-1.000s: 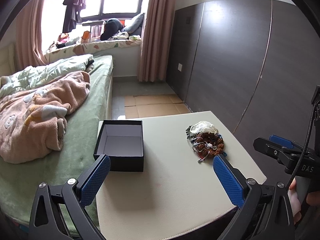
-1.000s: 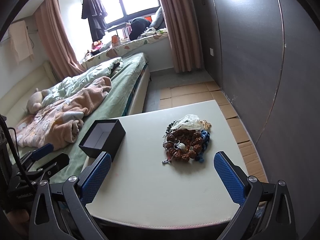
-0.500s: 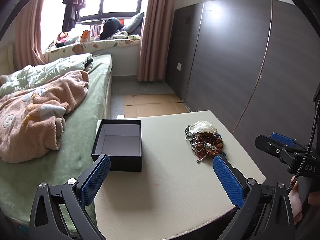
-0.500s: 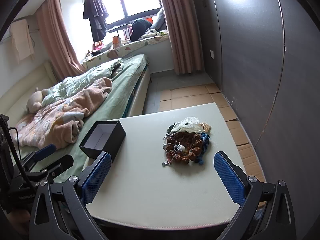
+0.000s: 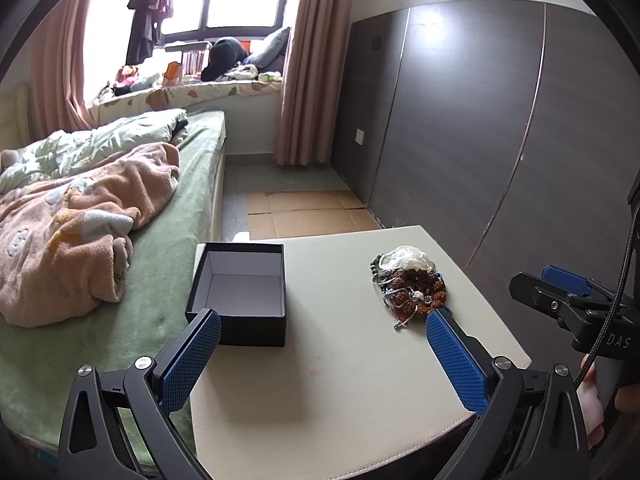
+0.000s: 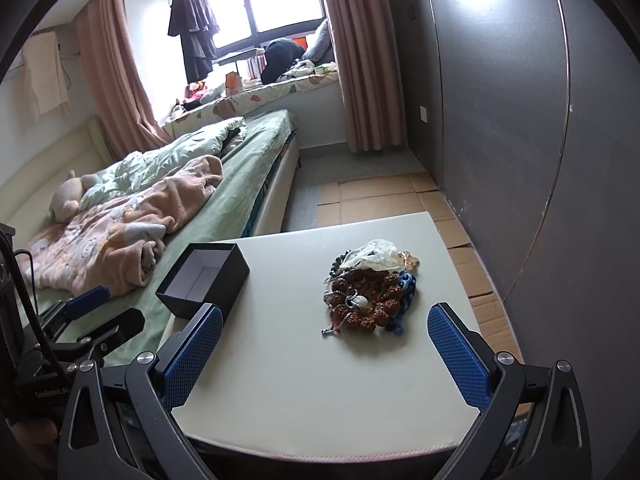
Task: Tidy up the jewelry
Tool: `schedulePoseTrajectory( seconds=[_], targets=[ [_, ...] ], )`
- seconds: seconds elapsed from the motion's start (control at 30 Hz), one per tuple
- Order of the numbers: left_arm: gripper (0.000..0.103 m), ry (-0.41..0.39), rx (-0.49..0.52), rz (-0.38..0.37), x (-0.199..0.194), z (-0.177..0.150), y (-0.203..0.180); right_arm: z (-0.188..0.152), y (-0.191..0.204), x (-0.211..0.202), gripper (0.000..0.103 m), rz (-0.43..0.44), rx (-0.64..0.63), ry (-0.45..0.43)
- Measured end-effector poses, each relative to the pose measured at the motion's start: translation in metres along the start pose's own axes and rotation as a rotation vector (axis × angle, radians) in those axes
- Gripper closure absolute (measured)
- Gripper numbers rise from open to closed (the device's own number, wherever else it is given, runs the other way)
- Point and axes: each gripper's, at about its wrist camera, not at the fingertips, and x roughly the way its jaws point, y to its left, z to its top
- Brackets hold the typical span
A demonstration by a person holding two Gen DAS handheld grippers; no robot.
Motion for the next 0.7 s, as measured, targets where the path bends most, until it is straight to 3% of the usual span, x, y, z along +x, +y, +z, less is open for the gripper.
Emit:
schedulePoseTrajectory(
  seconds=[0.7],
  targets=[
    [0.001,0.027,-0.041,-0.025,0.015,0.006,0.002,0.010,-0.007,0.007,0.000,0.005,0.026,-0.004]
  ],
)
